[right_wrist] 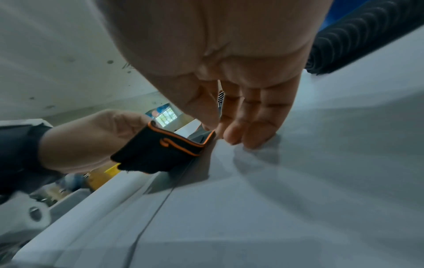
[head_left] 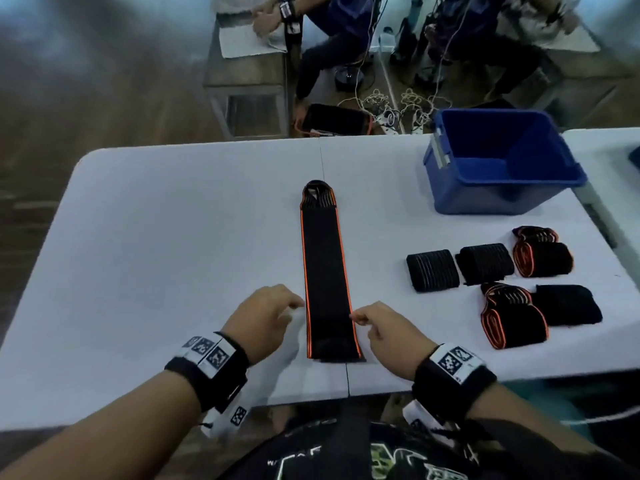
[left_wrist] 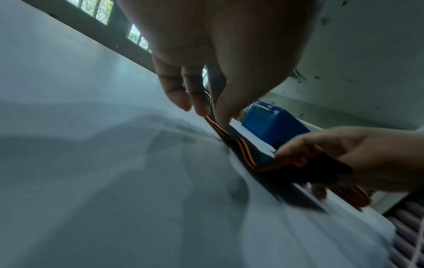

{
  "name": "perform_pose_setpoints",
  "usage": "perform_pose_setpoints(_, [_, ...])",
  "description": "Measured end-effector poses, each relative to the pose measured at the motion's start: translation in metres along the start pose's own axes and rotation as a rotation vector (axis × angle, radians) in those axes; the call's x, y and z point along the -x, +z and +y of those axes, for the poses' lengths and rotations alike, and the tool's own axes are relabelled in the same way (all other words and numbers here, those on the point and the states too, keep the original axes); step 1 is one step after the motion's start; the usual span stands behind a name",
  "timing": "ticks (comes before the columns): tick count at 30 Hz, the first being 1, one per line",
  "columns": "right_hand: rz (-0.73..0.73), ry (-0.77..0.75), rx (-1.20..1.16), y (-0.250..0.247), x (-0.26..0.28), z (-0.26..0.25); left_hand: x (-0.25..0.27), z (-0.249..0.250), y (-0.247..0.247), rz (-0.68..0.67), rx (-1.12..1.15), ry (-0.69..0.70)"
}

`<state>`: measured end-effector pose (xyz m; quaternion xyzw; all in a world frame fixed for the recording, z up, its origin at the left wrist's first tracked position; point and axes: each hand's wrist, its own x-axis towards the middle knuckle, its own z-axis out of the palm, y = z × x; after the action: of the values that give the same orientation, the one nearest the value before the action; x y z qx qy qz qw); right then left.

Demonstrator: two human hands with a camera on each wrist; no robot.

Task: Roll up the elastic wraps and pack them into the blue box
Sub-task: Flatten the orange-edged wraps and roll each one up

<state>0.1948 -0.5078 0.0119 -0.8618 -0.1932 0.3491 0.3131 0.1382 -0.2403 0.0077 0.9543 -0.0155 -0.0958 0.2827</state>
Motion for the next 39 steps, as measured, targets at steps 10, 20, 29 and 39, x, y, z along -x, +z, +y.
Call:
perform_pose_setpoints(10, [0.052,-0.132,0.096,0.008,-0.004,0.016,0.045,0.013,0.058,0.063,0.019,-0.144])
perform_pose_setpoints(20, [0.108,-0.005,0.084,0.001,-0.025,0.004,0.021,0.039,0.052,0.020,0.073,-0.484])
perform_pose_setpoints(29, [0.144,0.115,0.095,0.008,-0.024,-0.002,0.017,0.052,0.046,-0.017,0.009,-0.526])
perform_pose_setpoints(39, [0.184,-0.157,0.242,0.006,-0.017,-0.008,0.018,0.050,0.047,0.227,0.004,-0.207])
